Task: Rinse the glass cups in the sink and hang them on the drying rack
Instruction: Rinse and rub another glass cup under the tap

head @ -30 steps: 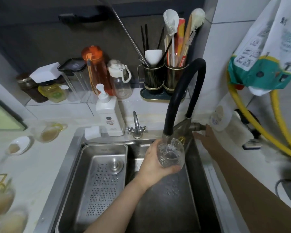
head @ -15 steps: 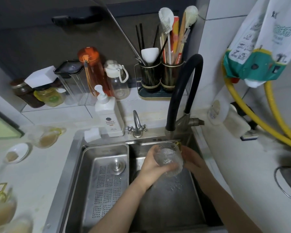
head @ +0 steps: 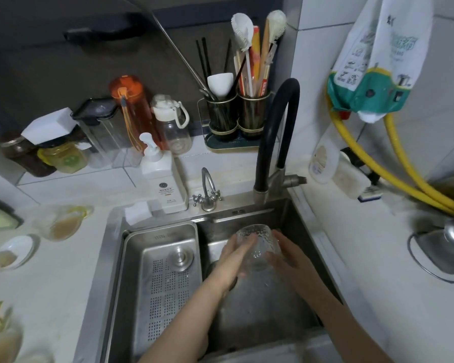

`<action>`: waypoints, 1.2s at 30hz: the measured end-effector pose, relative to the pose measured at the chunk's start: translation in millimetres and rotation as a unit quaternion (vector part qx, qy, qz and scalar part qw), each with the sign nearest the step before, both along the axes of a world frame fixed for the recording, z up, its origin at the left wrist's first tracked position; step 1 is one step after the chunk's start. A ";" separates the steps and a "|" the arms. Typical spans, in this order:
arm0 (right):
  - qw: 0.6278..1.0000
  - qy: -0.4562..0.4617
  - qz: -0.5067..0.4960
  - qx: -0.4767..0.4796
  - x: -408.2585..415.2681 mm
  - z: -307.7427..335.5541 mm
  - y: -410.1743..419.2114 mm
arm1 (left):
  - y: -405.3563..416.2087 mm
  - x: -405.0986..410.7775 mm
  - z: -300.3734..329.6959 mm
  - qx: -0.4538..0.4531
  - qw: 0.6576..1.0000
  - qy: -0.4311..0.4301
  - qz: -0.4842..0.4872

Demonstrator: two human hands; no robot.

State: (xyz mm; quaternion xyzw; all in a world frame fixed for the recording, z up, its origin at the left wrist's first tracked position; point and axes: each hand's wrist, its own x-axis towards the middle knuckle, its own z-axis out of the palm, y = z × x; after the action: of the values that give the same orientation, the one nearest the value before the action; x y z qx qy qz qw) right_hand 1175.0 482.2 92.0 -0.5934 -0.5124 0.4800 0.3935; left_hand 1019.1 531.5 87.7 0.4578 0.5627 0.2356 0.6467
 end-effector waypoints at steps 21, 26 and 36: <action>0.984 -0.114 -0.117 -0.073 -29.4 4.1 -5.9 | -2.4 -34.3 16.6 0.267 0.946 0.142 -0.120; 0.976 -0.158 -0.124 -0.087 -38.7 8.6 -13.6 | -12.4 -40.5 17.8 0.238 0.959 0.124 -0.095; 0.970 -0.159 -0.149 -0.107 -69.7 16.9 -36.2 | -34.3 -64.8 10.6 0.220 0.964 0.118 -0.096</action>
State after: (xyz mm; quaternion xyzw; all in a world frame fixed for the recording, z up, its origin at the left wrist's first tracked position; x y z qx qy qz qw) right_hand 1105.3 446.1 108.9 -0.7702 -0.4201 0.3678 0.3083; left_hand 954.2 497.1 98.3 0.6649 0.5227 0.2351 0.4789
